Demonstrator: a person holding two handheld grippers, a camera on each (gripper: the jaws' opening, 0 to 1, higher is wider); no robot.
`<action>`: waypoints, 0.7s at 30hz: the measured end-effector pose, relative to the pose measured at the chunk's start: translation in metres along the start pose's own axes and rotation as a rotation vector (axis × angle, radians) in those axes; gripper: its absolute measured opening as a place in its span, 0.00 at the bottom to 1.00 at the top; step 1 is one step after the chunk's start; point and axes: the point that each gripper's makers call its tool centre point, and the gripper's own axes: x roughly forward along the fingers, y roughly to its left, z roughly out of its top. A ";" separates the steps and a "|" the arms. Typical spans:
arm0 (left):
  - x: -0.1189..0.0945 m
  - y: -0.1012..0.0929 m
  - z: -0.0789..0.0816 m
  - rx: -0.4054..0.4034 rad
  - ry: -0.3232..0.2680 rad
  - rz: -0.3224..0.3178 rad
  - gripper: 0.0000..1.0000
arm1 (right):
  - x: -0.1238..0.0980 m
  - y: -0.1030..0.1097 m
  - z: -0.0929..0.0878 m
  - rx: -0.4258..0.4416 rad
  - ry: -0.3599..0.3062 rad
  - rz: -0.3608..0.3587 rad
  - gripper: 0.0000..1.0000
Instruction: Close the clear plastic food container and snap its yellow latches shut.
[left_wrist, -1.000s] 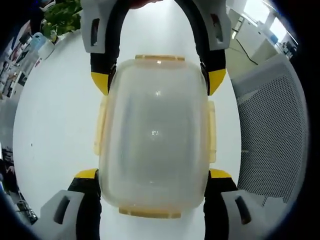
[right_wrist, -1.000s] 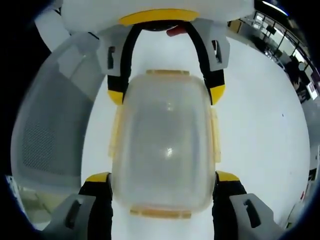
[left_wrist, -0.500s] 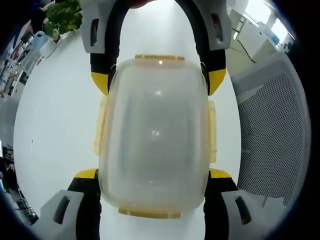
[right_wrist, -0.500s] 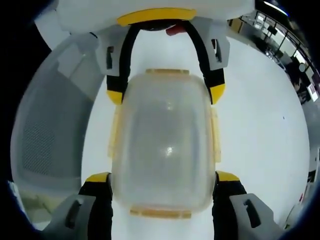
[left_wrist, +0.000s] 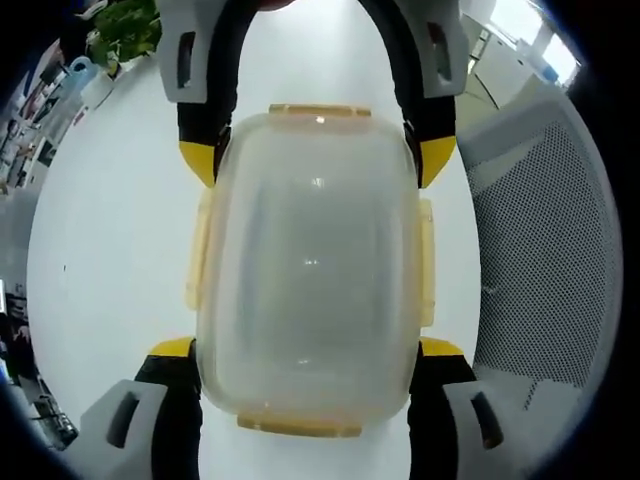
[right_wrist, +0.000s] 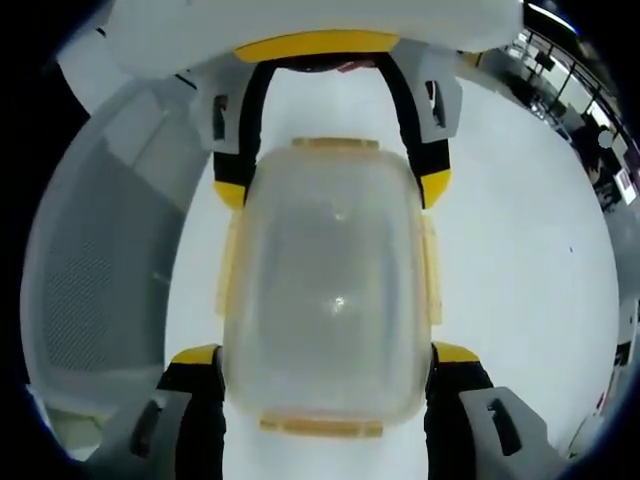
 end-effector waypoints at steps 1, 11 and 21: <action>0.000 0.000 -0.001 -0.004 -0.004 0.001 0.86 | 0.001 0.000 0.001 -0.001 -0.002 0.001 0.83; -0.003 -0.002 -0.014 -0.013 -0.002 -0.002 0.87 | 0.006 0.001 0.014 -0.005 0.004 -0.001 0.83; -0.006 -0.001 -0.031 -0.020 -0.001 -0.008 0.87 | 0.012 0.001 0.029 -0.005 0.002 0.000 0.83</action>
